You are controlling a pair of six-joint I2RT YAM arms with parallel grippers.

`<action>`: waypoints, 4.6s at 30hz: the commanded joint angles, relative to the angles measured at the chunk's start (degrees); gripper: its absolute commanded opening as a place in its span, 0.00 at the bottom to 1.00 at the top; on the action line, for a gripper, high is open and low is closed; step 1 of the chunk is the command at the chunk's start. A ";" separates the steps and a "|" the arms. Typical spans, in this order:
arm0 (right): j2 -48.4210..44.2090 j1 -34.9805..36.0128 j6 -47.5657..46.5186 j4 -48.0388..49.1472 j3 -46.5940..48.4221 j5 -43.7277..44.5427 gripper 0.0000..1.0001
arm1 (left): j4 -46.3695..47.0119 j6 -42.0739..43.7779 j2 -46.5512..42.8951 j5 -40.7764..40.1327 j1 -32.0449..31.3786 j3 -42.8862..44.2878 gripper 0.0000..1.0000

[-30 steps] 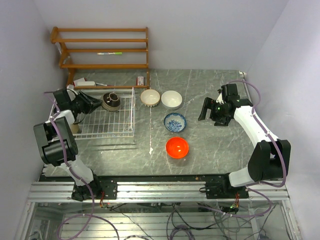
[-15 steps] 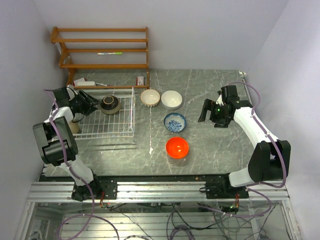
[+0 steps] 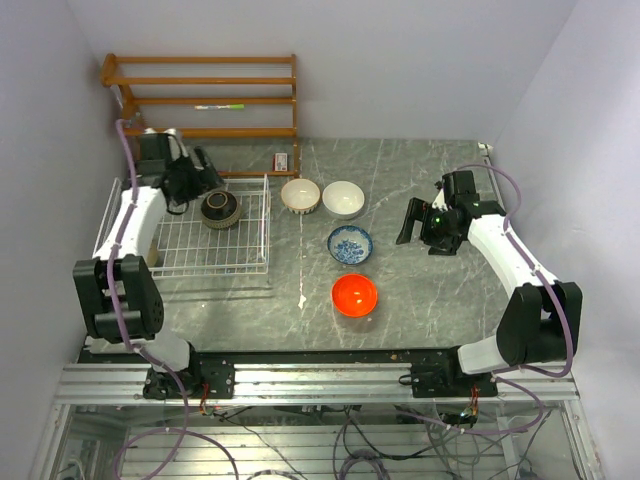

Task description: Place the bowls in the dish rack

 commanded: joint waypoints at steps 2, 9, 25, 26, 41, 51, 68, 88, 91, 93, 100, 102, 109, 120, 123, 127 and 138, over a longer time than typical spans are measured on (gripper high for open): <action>0.24 -0.40 -0.84 -0.55 2.38 -0.33 0.96 | -7.52 4.96 0.76 -14.20 -10.05 3.94 0.96; -0.10 -0.39 -0.72 -0.51 1.80 -0.37 0.96 | -10.36 7.37 6.26 -25.00 -18.73 10.13 0.96; -0.52 -0.40 -0.56 0.18 0.06 -0.11 0.96 | -8.08 5.99 12.01 -34.43 -20.01 7.37 0.97; -0.40 -0.40 -0.58 0.26 0.12 -0.20 0.96 | -8.02 5.91 12.16 -35.03 -19.99 6.98 0.97; -1.29 -0.37 -0.86 0.06 -1.00 0.25 0.96 | -5.24 7.36 12.77 -40.24 -11.11 2.15 1.00; -1.09 -0.33 -1.15 -1.27 0.48 0.88 0.96 | -3.61 9.58 13.41 -41.60 -3.77 2.72 1.00; 0.26 -0.37 -1.47 -2.82 3.35 1.18 0.96 | -2.52 7.41 14.60 -43.12 2.88 3.95 0.99; 0.56 -0.37 -0.41 -1.27 2.25 0.10 0.96 | -5.57 6.98 -2.33 -28.53 4.29 4.84 0.99; 0.49 -0.39 -0.48 -1.27 2.35 0.22 0.96 | -6.41 7.14 -7.29 -24.73 2.68 5.02 0.99; 0.35 -0.36 -0.54 -1.27 2.26 0.39 0.96 | -7.45 6.99 -9.43 -22.76 0.21 5.50 0.99; 0.42 -0.38 0.88 -0.04 1.55 -0.25 0.96 | -1.96 9.67 -13.13 -14.07 -20.93 7.00 0.99; 0.74 -0.38 1.64 0.61 1.55 -1.17 0.96 | 2.60 12.02 -12.38 -7.37 -24.50 6.34 0.99; 1.48 -0.36 3.44 2.54 2.22 -2.92 0.96 | -6.93 24.95 5.60 -4.22 -35.70 21.72 0.96; 2.17 -0.40 3.05 2.34 3.04 -2.35 0.96 | -7.34 34.68 23.77 -1.37 -37.07 24.82 0.84; 2.74 -0.39 2.85 2.38 2.87 -2.21 0.96 | -6.17 34.17 26.32 -5.08 -37.42 25.24 0.80; 3.95 -0.48 2.71 2.49 3.29 -2.50 0.96 | -4.59 34.20 29.84 -7.41 -37.89 26.10 0.78; 5.75 -0.53 1.06 1.22 4.81 -1.12 0.96 | 2.69 34.10 33.08 -15.55 -38.27 24.22 0.76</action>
